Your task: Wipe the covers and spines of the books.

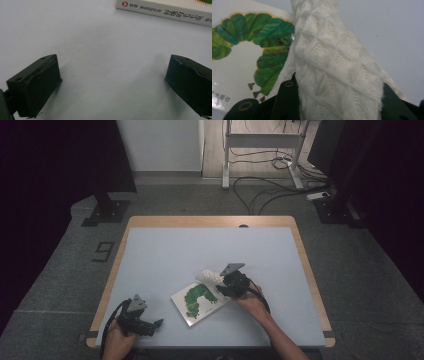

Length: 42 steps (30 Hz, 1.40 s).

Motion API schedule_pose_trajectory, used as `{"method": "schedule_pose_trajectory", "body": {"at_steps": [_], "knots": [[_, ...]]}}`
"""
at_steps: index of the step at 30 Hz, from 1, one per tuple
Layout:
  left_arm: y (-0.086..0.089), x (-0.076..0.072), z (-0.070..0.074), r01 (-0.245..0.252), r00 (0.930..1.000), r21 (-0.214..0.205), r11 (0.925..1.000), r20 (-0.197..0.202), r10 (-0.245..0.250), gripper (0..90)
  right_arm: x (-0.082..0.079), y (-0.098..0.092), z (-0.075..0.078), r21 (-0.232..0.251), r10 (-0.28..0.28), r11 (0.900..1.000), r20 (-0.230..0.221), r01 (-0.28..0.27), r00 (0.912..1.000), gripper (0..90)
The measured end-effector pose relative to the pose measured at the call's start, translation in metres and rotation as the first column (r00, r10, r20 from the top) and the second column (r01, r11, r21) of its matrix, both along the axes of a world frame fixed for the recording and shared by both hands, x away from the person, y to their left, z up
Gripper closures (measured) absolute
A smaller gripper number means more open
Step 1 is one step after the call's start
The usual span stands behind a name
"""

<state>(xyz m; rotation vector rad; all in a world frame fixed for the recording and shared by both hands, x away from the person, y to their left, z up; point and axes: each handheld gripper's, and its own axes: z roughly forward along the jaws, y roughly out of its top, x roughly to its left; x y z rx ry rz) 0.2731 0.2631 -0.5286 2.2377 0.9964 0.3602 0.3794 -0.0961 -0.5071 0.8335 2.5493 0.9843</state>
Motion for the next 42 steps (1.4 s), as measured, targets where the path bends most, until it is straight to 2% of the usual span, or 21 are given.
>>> {"method": "schedule_pose_trajectory", "body": {"at_steps": [12, 31, 42], "knots": [[0.000, 0.000, 0.000, 0.000, 1.0000, 0.000, 1.0000, 0.000, 0.000, 0.0, 0.003, -0.007, 0.001, -0.011, -0.025, 0.9996, -0.006, 0.025, 0.9997, 60.2], [0.000, 0.000, 0.000, 0.002, 1.0000, 0.002, 1.0000, -0.001, -0.002, 0.0, 0.029, 0.016, 0.002, -0.039, -0.039, 0.9985, 0.004, 0.039, 0.9992, 60.3], [0.000, 0.000, 0.000, 0.001, 1.0000, 0.001, 1.0000, -0.001, -0.001, 0.0, 0.043, 0.022, 0.003, -0.032, -0.044, 0.9985, -0.014, 0.043, 0.9989, 60.3]]}}
